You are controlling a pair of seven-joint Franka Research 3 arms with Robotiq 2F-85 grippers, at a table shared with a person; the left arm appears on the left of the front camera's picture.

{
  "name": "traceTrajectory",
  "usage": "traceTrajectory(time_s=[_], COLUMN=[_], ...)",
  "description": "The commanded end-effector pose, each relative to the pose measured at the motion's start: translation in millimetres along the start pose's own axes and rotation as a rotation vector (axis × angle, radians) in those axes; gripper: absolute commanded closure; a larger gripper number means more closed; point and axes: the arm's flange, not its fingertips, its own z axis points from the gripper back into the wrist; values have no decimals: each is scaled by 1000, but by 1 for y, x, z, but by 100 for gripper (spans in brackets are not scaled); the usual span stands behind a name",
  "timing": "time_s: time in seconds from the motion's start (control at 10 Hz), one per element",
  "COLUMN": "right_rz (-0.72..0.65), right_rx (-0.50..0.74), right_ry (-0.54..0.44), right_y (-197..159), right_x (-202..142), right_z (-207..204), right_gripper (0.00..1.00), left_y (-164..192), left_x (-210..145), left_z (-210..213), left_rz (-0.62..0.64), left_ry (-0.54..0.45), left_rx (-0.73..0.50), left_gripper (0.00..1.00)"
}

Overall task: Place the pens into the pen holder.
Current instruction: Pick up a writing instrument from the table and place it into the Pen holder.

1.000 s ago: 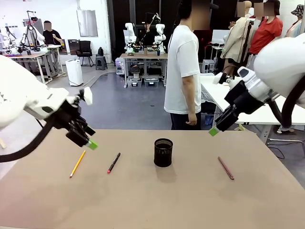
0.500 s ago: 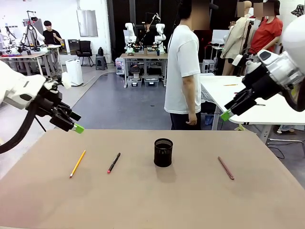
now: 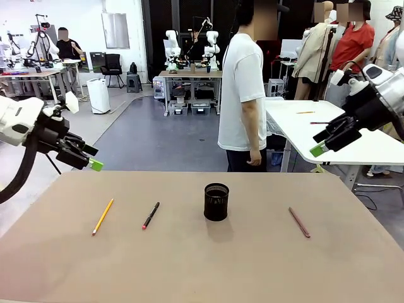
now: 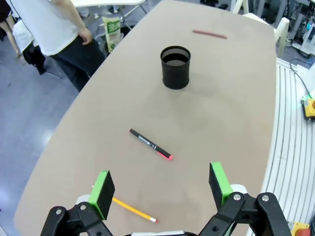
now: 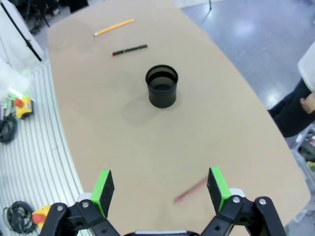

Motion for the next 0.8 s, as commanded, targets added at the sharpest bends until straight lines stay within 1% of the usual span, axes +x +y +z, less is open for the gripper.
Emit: traceTrajectory(time_s=[0.0,0.2,0.4,0.5,0.7], right_rz=[15,19,-14,-12,-13], right_rx=[20,25,28,31,40], right_ry=[-59,-48,-55,-58,-52], right_y=[-8,-15,-25,-27,-32], right_x=[-1,-2,-2,-1,-9], right_z=[7,15,23,26,35], right_gripper=[0,0,0,0,0], left_y=[7,11,15,17,17], left_x=[3,9,18,20,23], left_z=[4,18,34,39,46], left_rz=[-20,-30,-39,-33,-37], left_ry=[-1,20,33,49,41], left_rx=[-15,-19,-12,11,19], left_gripper=[0,0,0,0,0])
